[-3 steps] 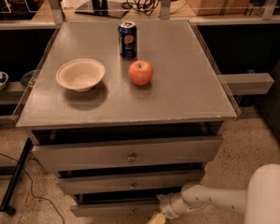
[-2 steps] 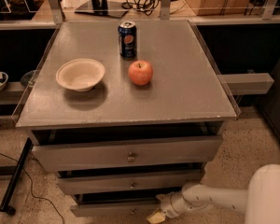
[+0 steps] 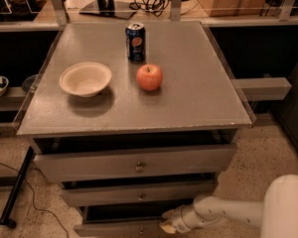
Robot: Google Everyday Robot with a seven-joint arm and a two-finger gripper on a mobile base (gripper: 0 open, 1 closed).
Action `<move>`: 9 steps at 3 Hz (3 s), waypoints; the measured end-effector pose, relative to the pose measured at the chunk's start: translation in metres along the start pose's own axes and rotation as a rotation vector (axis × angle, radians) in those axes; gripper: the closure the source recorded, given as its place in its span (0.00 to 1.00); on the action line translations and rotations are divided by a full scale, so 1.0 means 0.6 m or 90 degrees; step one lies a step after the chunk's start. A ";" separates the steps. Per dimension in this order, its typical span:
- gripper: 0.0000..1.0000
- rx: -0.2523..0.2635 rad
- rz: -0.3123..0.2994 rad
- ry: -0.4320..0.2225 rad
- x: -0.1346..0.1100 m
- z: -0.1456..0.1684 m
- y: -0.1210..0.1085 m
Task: Open bottom drawer
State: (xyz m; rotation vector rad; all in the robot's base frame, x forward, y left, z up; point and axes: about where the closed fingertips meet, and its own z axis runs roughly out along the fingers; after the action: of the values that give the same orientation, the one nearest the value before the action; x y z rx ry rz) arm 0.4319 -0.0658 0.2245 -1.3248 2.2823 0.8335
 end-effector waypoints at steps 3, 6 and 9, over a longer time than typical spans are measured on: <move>0.81 0.000 0.000 0.000 0.000 0.000 0.000; 0.11 0.000 0.000 0.000 0.000 0.000 0.000; 0.00 0.018 -0.013 0.060 0.016 0.019 -0.001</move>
Offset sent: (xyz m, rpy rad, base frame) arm 0.0000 0.0000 0.0000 0.0000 0.0000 0.0000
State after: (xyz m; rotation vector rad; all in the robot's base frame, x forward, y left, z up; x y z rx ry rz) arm 0.4278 -0.0648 0.2099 -1.3997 2.3391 0.7444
